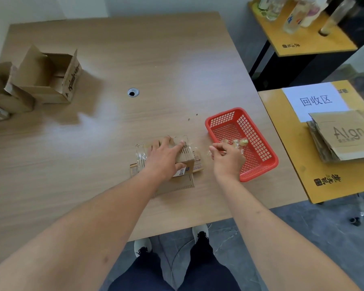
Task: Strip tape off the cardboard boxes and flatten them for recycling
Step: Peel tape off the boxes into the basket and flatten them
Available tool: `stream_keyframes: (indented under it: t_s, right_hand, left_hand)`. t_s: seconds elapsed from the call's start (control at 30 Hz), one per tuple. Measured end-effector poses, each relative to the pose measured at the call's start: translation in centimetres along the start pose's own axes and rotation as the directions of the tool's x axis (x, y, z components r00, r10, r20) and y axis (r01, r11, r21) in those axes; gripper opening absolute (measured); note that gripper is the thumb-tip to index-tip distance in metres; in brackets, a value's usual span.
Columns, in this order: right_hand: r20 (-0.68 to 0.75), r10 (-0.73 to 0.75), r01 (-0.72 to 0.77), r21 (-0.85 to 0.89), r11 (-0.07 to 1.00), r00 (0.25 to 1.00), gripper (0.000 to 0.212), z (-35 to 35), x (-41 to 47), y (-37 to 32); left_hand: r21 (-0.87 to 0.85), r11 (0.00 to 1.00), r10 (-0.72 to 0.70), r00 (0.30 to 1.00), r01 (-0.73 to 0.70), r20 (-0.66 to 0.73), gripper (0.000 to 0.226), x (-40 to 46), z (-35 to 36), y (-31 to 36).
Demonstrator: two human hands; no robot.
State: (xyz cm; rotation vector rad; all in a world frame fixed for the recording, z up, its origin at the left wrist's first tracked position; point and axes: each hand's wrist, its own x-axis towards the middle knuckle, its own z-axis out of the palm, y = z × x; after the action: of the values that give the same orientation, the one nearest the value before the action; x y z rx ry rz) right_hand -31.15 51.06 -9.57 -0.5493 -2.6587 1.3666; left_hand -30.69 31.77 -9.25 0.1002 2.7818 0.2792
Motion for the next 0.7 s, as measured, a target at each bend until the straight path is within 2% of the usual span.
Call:
stream_keyframes:
  t_s: [0.13,0.3,0.43,0.57,0.63,0.7]
  right_hand:
    - [-0.037,0.042,-0.045,-0.073,0.996,0.998,0.013,-0.9,3.1,1.0]
    - [-0.041,0.131,-0.135,-0.111,0.985,0.99,0.007,-2.0,5.9,2.3]
    - [-0.025,0.12,-0.123,-0.186,0.975,0.992,0.007,-2.1,7.4,3.8]
    - [-0.023,0.125,-0.127,-0.232,0.964,0.992,0.024,-2.1,7.9,4.3]
    - [-0.007,0.066,-0.066,-0.27,0.961,0.998,0.031,-2.3,7.7,3.9]
    - [0.106,-0.12,0.144,-0.256,0.956,0.987,0.03,-2.1,7.4,3.5]
  left_hand:
    - [-0.008,1.0,0.011,0.999,-0.012,-0.034,0.084,0.7,0.5,1.6]
    - [-0.018,0.999,-0.042,0.996,0.04,-0.075,0.081,1.1,1.1,2.5]
    - [-0.034,0.997,-0.072,0.994,0.069,-0.078,0.079,1.5,1.4,2.9]
    - [-0.052,0.995,-0.095,0.992,0.09,-0.088,0.078,1.3,1.8,3.2]
    - [-0.049,0.994,-0.104,0.991,0.1,-0.089,0.078,1.2,1.8,3.3]
    - [-0.05,0.993,-0.106,0.991,0.102,-0.083,0.079,1.2,1.7,3.3]
